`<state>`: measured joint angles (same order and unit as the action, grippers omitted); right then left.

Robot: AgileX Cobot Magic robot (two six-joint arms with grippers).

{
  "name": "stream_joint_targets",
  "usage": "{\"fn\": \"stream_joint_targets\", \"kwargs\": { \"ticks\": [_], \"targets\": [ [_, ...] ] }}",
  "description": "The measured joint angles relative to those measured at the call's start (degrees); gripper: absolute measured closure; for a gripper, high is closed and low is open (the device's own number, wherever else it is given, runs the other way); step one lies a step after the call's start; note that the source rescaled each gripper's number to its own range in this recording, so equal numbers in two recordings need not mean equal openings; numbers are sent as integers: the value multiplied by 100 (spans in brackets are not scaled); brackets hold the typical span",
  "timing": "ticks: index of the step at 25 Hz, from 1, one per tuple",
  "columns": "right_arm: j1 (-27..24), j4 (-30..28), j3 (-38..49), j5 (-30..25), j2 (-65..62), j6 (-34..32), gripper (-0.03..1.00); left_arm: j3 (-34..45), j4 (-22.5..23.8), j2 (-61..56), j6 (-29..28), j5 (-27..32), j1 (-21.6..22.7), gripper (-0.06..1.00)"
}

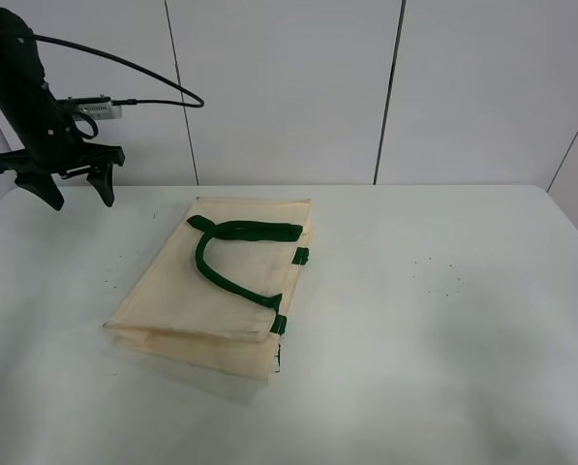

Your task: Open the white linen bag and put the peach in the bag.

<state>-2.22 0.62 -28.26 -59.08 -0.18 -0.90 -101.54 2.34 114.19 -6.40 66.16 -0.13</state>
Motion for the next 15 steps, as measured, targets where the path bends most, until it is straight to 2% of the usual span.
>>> {"fn": "stream_joint_targets", "kwargs": {
  "ticks": [5, 15],
  "targets": [
    [0, 5, 0, 0, 0, 0, -1, 1259, 130, -1353, 15, 14, -12, 0],
    [0, 5, 0, 0, 0, 0, -1, 4284, 175, -4809, 231, 104, -18, 0]
  ]
}}
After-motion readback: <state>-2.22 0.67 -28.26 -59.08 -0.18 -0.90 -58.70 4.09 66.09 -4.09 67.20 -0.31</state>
